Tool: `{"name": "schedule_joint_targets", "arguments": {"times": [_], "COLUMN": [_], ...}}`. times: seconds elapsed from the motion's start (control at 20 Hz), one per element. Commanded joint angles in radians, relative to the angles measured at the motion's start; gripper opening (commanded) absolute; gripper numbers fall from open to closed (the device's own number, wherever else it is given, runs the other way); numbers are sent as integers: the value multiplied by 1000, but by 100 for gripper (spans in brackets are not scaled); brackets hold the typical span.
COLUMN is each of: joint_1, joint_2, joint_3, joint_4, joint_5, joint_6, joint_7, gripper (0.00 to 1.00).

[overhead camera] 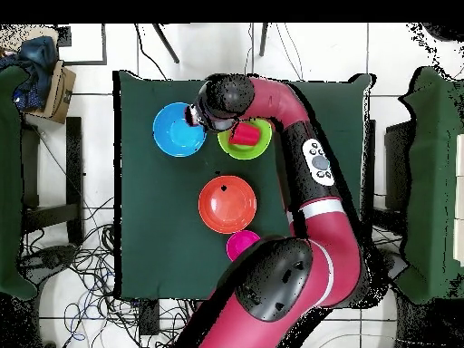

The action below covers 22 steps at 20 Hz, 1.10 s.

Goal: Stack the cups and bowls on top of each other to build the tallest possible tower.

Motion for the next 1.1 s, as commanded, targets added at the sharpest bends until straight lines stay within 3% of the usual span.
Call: {"name": "schedule_joint_targets", "arguments": {"times": [0.05, 1.1], "joint_1": [20, 52], "joint_2": [38, 140], "joint_3": [7, -9], "joint_4": [-39, -123], "joint_5": [-40, -100], "joint_6": [45, -18], "joint_7": [-262, -293], "gripper": [100, 100]}}
